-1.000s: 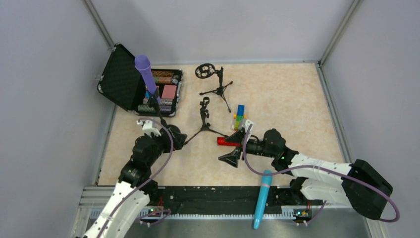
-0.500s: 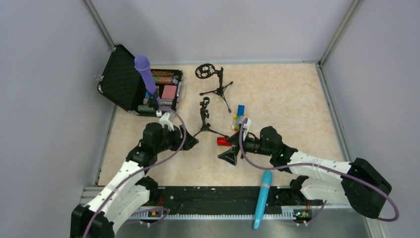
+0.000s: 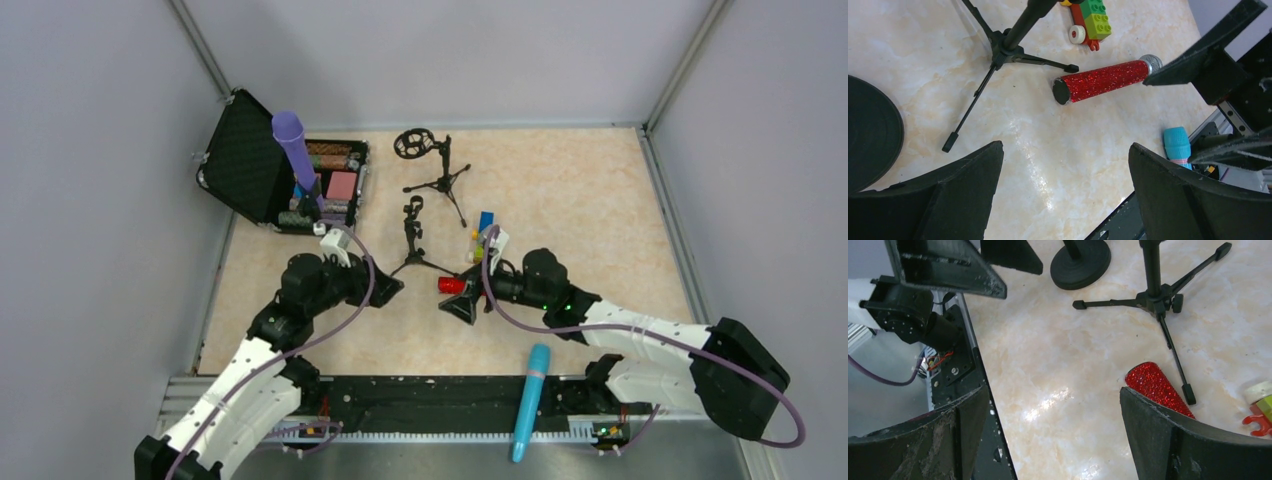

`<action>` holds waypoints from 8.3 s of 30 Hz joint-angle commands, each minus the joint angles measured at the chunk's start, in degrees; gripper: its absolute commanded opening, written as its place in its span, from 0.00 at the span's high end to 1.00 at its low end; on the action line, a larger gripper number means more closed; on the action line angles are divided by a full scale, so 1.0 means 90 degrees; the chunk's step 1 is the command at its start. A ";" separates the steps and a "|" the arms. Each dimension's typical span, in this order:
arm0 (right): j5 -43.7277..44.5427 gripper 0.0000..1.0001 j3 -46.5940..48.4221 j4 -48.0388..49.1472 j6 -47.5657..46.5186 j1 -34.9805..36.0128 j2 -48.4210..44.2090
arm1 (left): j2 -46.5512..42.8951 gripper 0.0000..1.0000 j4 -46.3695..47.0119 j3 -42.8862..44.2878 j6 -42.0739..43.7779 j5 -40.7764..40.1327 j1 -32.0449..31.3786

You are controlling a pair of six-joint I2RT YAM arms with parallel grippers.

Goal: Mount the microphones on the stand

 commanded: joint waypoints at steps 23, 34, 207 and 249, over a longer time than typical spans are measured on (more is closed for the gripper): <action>0.0564 0.01 0.3608 -0.0544 -0.0448 -0.1406 0.1373 | -0.2060 0.01 -0.0024 -0.0200 0.3287 0.1876 -0.0521; -0.0063 0.02 0.5332 -0.0647 0.0055 -0.2598 0.3310 | -0.1892 0.01 -0.0204 -0.0329 0.3934 0.2058 -0.0543; -0.0322 1.00 0.3755 -0.0330 0.3516 0.0292 0.0165 | -0.4789 0.01 -0.1385 -0.0382 0.5136 -0.3513 -0.0482; -0.0915 1.00 0.4635 0.1389 0.4003 0.1291 0.2621 | -0.4877 0.01 -0.1384 0.0293 0.5189 -0.3846 -0.0057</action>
